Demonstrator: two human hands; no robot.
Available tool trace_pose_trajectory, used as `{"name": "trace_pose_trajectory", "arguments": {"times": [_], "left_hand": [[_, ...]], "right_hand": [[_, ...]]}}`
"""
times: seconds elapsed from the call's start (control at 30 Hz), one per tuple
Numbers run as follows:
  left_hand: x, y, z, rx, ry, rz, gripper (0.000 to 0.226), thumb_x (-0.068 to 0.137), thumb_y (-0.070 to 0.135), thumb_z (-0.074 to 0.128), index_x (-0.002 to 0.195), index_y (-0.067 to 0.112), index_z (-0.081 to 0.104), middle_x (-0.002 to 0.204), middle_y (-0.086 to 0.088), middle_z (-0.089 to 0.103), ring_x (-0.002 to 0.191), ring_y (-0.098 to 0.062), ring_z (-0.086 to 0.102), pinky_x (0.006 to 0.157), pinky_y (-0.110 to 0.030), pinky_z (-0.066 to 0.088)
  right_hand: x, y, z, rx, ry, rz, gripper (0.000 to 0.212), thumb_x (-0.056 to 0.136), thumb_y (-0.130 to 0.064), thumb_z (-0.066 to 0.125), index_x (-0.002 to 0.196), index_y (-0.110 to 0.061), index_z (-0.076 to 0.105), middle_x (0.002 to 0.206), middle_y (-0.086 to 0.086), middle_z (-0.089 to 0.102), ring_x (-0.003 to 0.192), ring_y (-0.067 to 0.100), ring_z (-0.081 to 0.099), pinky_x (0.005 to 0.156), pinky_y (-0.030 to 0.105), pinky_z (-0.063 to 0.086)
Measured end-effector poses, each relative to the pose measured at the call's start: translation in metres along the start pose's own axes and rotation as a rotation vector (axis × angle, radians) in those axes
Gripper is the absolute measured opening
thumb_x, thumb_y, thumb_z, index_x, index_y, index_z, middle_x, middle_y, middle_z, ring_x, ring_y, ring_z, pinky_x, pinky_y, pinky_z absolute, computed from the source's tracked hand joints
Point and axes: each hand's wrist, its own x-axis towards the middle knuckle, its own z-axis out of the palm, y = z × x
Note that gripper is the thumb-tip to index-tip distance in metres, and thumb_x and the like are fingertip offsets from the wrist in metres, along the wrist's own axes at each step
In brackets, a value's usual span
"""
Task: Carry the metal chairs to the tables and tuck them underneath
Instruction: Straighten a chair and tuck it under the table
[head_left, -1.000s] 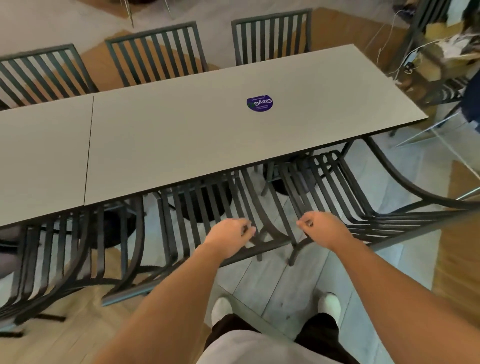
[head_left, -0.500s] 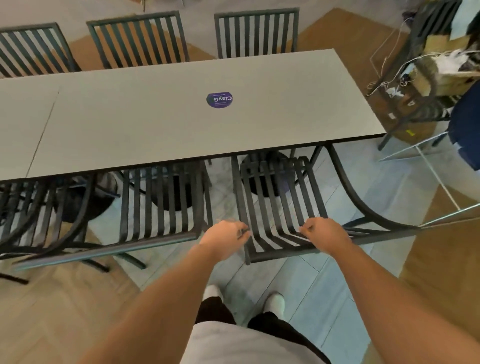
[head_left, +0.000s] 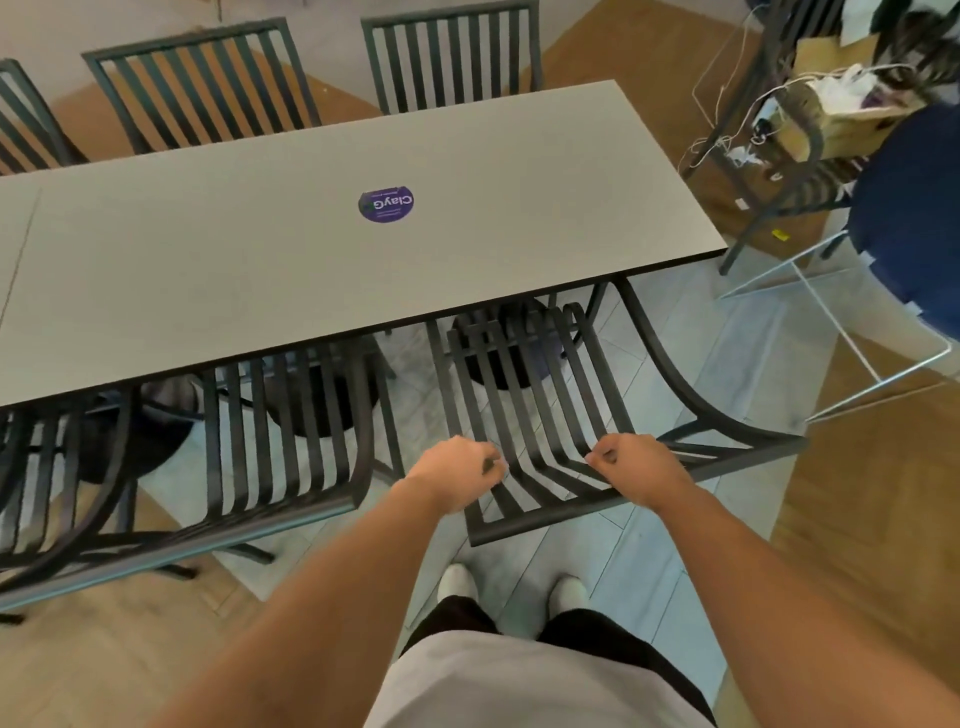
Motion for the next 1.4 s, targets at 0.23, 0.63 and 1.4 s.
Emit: {"name": "trace_pose_trajectory", "arguments": {"times": [0.23,0.63,1.4], "left_hand": [[0.024,0.031,0.025,-0.015,-0.042,-0.095,0.047,0.107,0.056,0.039,0.138,0.028,0.060,0.120,0.000,0.072,0.104,-0.020,0.067,0.093,-0.039,0.056],[0.032,0.120,0.081,-0.074,-0.182,-0.359,0.079,0.091,0.074,0.058,0.157,0.038,0.036,0.147,-0.001,0.051,0.133,-0.026,0.051,0.112,-0.045,0.044],[0.095,0.129,0.077,0.020,-0.171,-0.342,0.053,0.100,0.055,0.059,0.150,0.040,0.049,0.108,-0.001,0.065,0.100,-0.020,0.067,0.090,-0.041,0.060]], "right_hand": [[0.023,0.053,-0.015,-0.014,-0.030,-0.039,0.035,0.102,-0.045,0.057,0.121,-0.019,0.070,0.102,0.003,0.074,0.092,0.019,0.068,0.088,0.035,0.057],[0.055,0.139,-0.025,-0.385,-0.268,-0.457,0.083,0.077,-0.091,0.048,0.121,-0.022,0.061,0.105,-0.008,0.053,0.094,0.013,0.054,0.083,0.034,0.050],[0.095,0.163,-0.040,-0.539,-0.146,-0.427,0.059,0.089,-0.078,0.049,0.102,-0.024,0.068,0.083,-0.004,0.065,0.078,0.016,0.067,0.079,0.036,0.058]]}}
